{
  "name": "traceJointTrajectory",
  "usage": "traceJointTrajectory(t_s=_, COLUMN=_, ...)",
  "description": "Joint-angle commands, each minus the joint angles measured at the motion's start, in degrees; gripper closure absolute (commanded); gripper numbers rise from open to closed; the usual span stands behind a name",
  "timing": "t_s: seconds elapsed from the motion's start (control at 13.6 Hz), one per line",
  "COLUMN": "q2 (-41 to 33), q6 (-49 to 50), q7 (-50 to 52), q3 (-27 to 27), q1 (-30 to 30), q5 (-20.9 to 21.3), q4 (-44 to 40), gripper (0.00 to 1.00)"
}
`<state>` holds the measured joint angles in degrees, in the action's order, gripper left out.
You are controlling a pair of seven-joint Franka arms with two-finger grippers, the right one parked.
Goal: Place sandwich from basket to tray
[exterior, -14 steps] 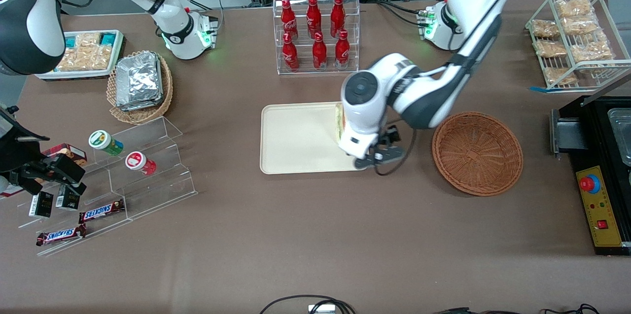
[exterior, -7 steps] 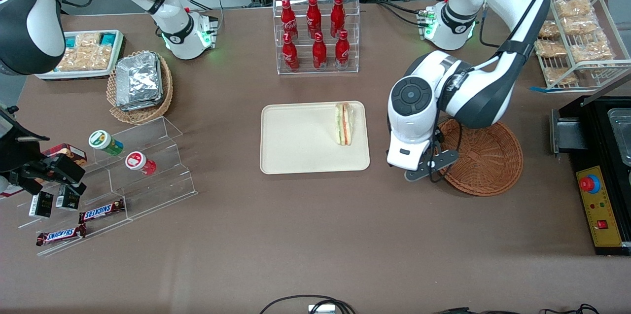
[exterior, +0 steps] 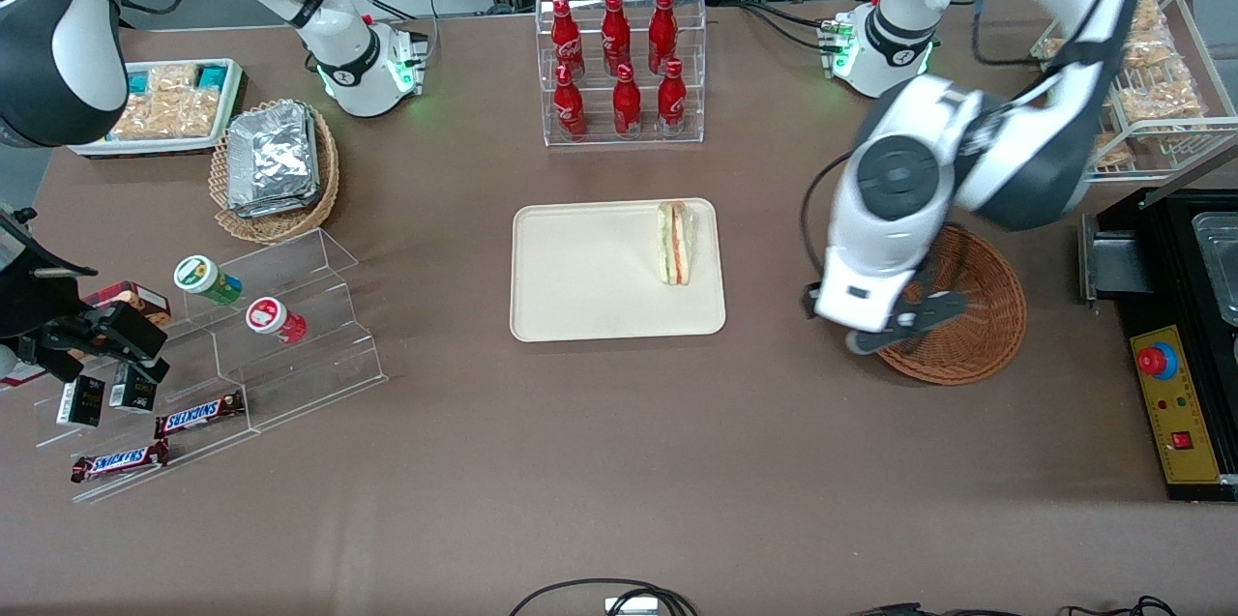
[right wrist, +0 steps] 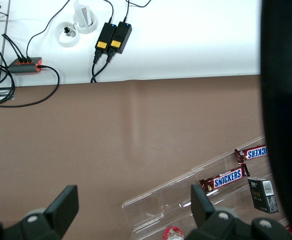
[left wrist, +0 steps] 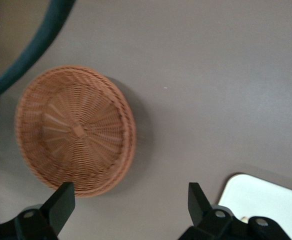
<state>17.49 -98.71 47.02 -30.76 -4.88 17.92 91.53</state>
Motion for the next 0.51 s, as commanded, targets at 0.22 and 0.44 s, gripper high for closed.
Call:
traceJointTrajectory(t_s=0.22, q2=-12.46, q6=8.25, q7=-27.19, q3=13.86, q1=0.14, q5=-10.96, q4=1.37, gripper=0.00)
traceJointTrajectory(t_s=0.44, q2=-15.99, q6=11.34, q7=-40.83, q3=18.35, q1=-0.04, q5=-12.82, q4=1.37, gripper=0.00)
